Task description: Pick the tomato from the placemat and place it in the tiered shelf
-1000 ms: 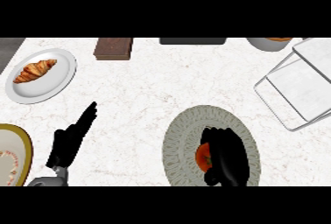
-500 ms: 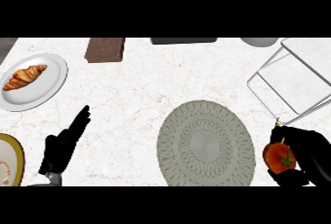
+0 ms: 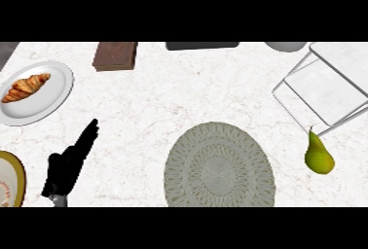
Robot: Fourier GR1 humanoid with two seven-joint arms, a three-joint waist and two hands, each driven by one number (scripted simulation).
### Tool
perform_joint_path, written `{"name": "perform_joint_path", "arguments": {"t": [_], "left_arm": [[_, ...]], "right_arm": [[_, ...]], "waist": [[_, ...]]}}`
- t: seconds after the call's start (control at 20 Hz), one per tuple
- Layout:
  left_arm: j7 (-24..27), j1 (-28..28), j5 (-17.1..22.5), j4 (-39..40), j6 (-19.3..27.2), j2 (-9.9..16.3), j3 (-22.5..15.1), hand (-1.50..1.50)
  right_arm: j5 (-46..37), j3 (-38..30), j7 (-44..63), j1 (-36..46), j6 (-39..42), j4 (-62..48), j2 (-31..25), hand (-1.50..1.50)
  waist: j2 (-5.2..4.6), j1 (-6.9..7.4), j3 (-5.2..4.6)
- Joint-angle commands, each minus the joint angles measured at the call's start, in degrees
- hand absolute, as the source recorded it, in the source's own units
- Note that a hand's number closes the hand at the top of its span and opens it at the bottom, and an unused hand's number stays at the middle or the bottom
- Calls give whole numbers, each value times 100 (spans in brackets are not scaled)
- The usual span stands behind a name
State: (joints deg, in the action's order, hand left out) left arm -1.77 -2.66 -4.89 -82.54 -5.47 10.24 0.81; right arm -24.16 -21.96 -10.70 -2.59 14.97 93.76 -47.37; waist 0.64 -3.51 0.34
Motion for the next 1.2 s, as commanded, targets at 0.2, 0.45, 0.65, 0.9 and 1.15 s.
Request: {"name": "perform_joint_path", "arguments": {"t": [0.2,0.45,0.65,0.9,1.15], "left_arm": [[-372,302,-32,-14,-118,-17,-142,0],[14,469,-253,452,-81,-156,-293,0],[-378,322,-256,-65,-152,-245,-519,0],[-317,714,-294,279,-47,-340,-438,0],[-68,627,-432,492,-45,-375,-538,0]], "right_arm": [[1719,-1804,-1103,1098,1407,-2530,-1601,150],[1318,-1112,-1250,2418,1402,-3870,-2321,150],[804,-310,-923,3391,736,-4401,-2009,150],[362,285,-833,4601,647,-5180,-1895,150],[-245,853,-1211,5155,339,-5590,-1465,150]], "waist": [[-95,420,-24],[-119,550,-32],[-133,715,-28],[-172,784,-30],[-189,778,-30]]}}
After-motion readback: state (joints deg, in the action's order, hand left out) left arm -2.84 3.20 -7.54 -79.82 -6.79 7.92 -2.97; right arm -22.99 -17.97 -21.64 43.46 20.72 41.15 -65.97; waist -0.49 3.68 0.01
